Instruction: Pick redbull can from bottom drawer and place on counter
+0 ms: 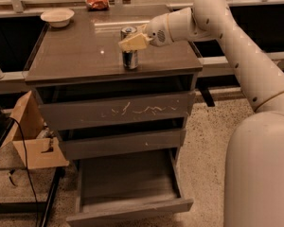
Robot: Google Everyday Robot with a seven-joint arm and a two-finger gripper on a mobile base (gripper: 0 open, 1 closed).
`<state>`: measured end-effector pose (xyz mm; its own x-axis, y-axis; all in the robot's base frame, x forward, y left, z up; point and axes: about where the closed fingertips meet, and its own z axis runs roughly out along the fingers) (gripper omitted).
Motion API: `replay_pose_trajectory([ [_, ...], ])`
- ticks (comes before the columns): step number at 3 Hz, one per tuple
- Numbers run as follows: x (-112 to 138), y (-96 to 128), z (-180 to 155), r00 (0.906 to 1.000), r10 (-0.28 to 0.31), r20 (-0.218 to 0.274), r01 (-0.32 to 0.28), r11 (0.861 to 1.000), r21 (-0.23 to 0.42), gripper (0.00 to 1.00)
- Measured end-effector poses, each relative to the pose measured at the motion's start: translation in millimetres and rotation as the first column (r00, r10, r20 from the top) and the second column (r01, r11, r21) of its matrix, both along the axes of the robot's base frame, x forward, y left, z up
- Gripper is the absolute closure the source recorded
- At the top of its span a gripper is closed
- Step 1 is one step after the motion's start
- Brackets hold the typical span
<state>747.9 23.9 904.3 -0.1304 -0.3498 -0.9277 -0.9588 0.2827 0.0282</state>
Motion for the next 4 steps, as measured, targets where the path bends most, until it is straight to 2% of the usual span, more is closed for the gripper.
replay_pose_trajectory([
  [1,-0.3,0.1,-0.8,1.0,0.001,-0.001,-0.001,1.0,0.0,0.97],
  [4,-0.7,0.4,-1.9,1.0,0.004,-0.002,-0.004,1.0,0.0,0.26],
])
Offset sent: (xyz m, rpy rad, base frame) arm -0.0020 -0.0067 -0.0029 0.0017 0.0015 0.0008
